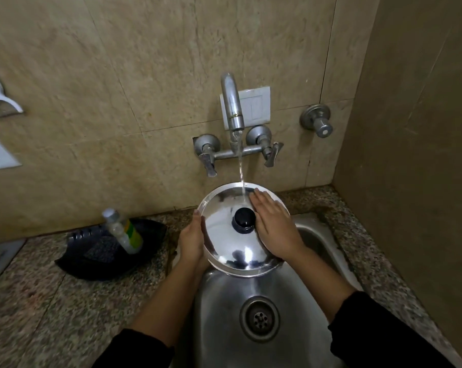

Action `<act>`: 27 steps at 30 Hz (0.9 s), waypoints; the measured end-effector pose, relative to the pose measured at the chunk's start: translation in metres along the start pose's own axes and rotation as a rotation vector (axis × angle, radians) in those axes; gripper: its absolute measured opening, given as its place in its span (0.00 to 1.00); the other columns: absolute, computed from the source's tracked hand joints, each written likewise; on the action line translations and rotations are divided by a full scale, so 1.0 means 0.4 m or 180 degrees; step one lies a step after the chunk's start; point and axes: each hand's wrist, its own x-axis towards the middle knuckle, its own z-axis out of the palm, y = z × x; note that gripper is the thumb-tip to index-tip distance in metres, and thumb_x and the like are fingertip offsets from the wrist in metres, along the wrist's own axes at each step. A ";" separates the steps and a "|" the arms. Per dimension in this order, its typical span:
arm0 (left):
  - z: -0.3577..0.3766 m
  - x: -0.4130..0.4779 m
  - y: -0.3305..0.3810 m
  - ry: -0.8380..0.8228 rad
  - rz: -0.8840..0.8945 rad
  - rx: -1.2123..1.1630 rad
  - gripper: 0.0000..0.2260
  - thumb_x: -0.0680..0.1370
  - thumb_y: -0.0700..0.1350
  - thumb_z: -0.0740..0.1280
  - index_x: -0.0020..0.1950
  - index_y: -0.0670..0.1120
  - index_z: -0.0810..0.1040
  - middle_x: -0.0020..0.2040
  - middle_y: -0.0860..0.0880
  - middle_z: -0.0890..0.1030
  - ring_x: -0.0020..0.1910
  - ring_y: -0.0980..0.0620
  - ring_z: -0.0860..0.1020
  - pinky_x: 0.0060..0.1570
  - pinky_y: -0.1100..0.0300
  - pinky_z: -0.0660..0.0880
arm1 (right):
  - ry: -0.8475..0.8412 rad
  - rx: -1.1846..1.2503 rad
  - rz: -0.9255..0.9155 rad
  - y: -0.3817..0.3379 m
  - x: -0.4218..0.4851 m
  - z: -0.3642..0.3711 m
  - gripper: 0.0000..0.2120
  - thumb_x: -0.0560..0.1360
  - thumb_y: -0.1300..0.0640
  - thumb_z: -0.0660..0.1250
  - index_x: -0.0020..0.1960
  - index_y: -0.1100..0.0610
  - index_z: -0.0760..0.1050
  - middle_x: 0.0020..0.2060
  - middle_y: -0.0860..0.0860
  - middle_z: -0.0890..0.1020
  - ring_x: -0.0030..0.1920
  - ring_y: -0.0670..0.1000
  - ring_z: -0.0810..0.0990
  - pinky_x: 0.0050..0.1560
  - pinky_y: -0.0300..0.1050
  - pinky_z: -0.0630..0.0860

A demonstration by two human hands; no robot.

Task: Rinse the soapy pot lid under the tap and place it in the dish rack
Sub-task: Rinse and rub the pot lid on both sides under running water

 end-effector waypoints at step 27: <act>0.087 -0.096 0.032 -0.0433 0.1345 0.0687 0.21 0.80 0.48 0.63 0.28 0.47 0.66 0.23 0.53 0.67 0.23 0.57 0.66 0.27 0.63 0.65 | 0.1124 0.2643 0.2145 -0.005 -0.115 0.020 0.07 0.76 0.59 0.63 0.42 0.55 0.78 0.38 0.50 0.82 0.43 0.52 0.81 0.45 0.48 0.75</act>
